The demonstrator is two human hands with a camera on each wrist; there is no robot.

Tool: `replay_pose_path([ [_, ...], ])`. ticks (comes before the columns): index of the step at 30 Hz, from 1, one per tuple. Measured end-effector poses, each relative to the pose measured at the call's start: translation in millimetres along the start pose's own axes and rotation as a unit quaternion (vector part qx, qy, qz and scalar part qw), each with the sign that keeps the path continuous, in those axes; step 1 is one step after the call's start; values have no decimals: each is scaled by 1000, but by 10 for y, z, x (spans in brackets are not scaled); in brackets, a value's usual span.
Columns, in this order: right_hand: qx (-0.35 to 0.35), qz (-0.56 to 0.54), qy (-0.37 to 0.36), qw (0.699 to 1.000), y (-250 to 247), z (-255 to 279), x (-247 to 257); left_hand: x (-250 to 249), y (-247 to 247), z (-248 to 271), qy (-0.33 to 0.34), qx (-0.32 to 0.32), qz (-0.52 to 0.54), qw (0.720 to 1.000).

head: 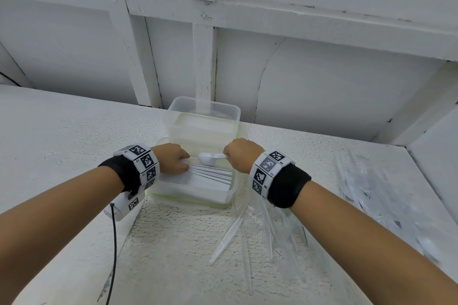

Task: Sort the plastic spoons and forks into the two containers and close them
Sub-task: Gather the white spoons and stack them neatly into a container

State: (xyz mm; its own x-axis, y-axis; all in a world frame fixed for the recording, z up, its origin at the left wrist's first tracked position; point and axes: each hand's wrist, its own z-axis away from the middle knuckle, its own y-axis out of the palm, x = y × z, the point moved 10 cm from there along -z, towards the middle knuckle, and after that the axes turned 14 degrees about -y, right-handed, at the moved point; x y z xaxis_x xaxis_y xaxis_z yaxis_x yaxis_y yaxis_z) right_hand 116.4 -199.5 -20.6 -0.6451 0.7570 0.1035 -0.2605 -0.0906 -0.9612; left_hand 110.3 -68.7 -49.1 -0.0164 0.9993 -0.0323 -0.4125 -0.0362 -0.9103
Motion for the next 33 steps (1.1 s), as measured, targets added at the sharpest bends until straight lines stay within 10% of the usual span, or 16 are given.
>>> replay_pose_path([
  [33, 12, 69, -52, 996, -99, -345, 450, 97, -337, 151, 45, -101, 154, 982],
])
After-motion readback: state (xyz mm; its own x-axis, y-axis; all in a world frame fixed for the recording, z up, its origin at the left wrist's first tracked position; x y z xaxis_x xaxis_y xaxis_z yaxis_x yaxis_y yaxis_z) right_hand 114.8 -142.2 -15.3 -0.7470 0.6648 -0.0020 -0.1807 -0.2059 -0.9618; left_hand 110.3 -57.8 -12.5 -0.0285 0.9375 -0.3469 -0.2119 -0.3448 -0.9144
